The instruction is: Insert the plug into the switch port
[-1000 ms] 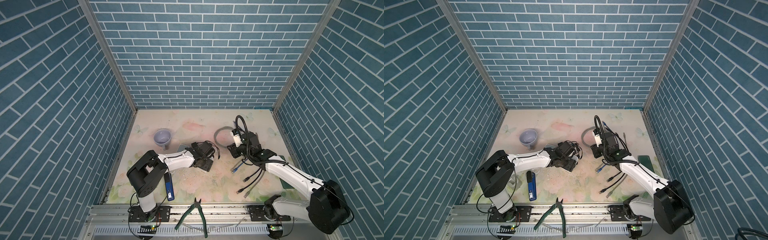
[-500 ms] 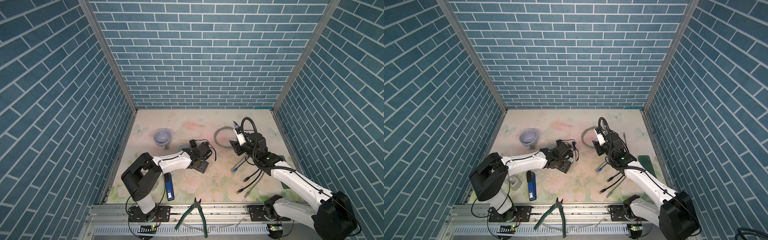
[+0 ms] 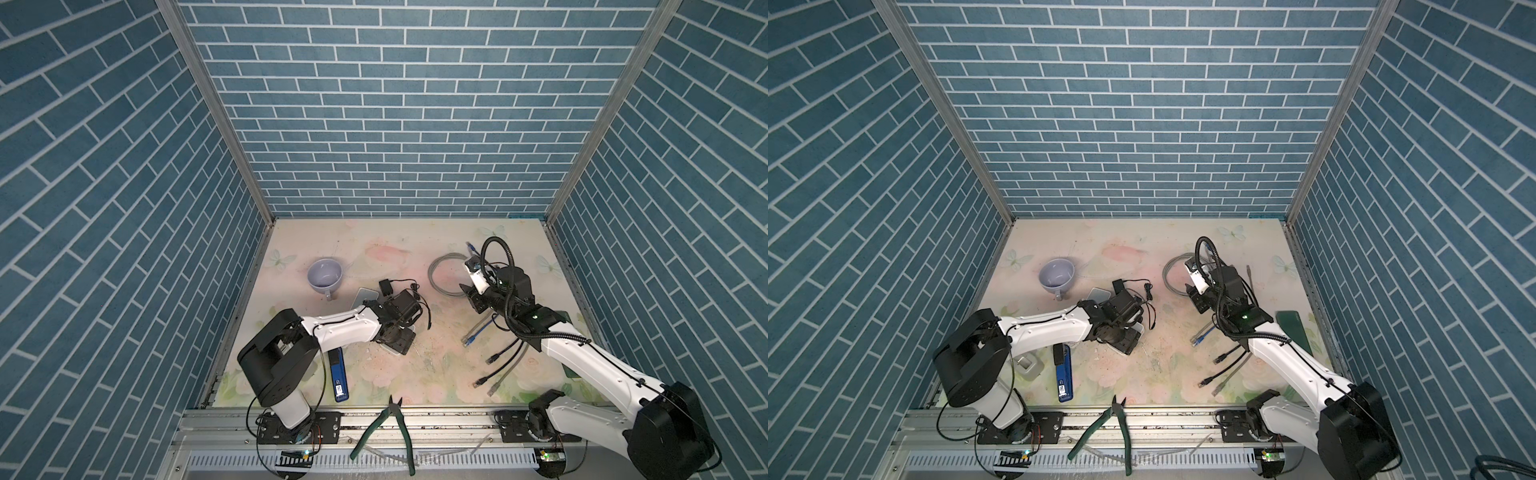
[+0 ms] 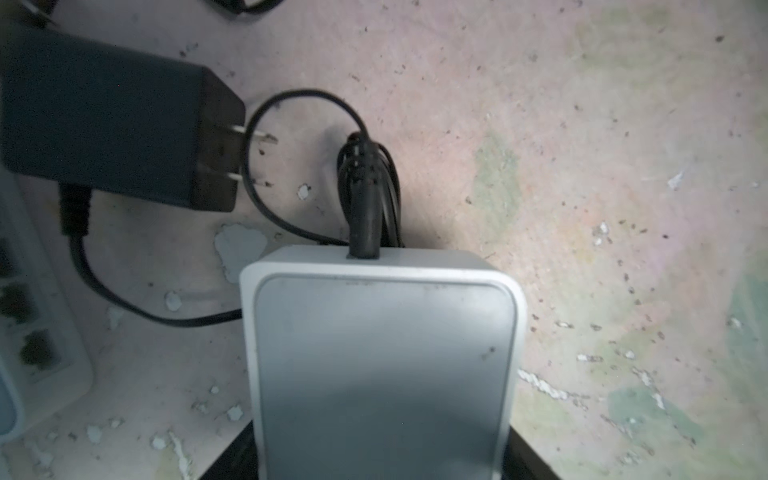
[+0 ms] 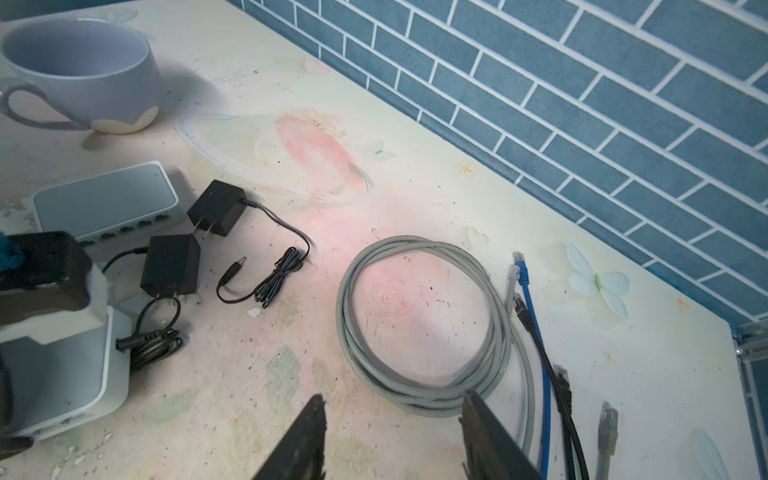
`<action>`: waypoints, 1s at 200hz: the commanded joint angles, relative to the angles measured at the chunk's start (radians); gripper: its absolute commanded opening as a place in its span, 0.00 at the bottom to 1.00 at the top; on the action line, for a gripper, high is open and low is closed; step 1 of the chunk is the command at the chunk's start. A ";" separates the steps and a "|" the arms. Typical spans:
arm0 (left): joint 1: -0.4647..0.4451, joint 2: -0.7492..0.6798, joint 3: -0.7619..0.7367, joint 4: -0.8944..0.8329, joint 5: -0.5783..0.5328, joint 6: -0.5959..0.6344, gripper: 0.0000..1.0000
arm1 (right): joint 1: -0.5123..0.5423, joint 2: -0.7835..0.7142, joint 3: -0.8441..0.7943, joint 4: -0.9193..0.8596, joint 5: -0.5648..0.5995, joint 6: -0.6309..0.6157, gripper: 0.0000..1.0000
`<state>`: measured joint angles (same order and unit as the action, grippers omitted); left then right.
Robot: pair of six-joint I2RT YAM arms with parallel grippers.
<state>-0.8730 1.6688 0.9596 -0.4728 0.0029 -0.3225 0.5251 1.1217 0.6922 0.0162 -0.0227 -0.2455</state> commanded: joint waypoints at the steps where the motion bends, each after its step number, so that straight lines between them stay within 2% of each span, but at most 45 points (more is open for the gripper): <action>1: -0.003 0.058 0.024 -0.008 0.010 0.009 0.63 | -0.004 0.025 -0.017 -0.043 -0.026 -0.095 0.53; 9: -0.003 0.072 0.027 -0.002 0.003 0.004 0.65 | -0.004 0.034 -0.016 -0.053 -0.026 -0.103 0.52; 17: -0.003 0.082 0.027 0.009 -0.002 0.000 0.73 | -0.003 0.046 -0.013 -0.067 -0.029 -0.114 0.52; 63: -0.003 0.051 0.005 0.072 -0.032 -0.003 0.99 | -0.004 0.086 -0.010 -0.074 -0.060 -0.179 0.50; 78: -0.003 0.020 -0.005 0.079 -0.056 0.003 1.00 | -0.004 0.091 -0.001 -0.092 -0.100 -0.219 0.46; 112: -0.003 -0.106 -0.058 0.137 -0.090 0.008 1.00 | -0.004 0.103 0.036 -0.165 -0.139 -0.301 0.46; 154: -0.003 -0.322 -0.217 0.348 -0.102 -0.004 1.00 | -0.004 0.112 0.103 -0.399 -0.125 -0.492 0.47; 167: -0.003 -0.384 -0.276 0.404 -0.151 -0.053 1.00 | -0.004 0.106 0.105 -0.463 -0.126 -0.563 0.47; 200: 0.008 -0.484 -0.352 0.400 -0.255 -0.129 1.00 | -0.005 0.099 0.089 -0.515 -0.120 -0.633 0.48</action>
<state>-0.8711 1.2316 0.6483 -0.1150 -0.1497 -0.3832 0.5240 1.2266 0.7616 -0.3851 -0.1352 -0.7441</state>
